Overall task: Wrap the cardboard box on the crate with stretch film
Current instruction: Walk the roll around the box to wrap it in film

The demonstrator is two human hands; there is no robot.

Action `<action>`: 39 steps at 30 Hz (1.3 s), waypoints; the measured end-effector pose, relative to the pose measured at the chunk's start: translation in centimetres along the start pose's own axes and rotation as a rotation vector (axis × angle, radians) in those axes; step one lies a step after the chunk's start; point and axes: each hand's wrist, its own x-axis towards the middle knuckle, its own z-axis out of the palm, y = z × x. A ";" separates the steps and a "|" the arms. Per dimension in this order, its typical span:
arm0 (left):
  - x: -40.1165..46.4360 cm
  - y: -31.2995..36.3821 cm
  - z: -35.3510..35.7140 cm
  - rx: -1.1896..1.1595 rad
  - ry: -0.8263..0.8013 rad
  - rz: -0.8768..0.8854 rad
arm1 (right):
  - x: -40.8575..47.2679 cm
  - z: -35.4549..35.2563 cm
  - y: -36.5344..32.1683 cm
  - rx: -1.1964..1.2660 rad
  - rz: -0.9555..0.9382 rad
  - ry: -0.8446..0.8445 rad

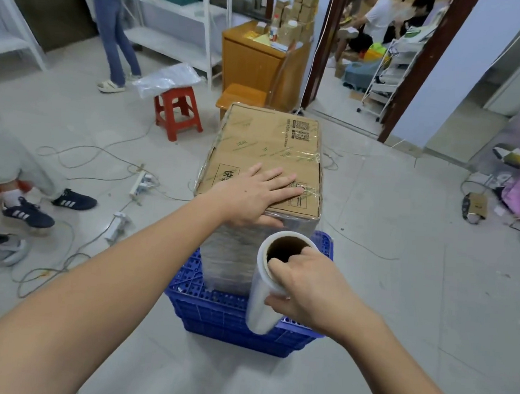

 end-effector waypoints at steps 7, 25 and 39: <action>-0.4 -0.2 0.1 -0.011 0.024 0.004 | 0.4 -1.9 -3.7 0.007 0.403 -0.129; -0.6 -3.0 -1.2 -0.282 0.018 0.166 | 4.1 -1.4 -9.4 0.000 0.902 -0.139; -3.7 -9.4 1.0 -0.192 0.074 0.345 | 5.9 0.6 -10.5 -0.155 1.247 -0.051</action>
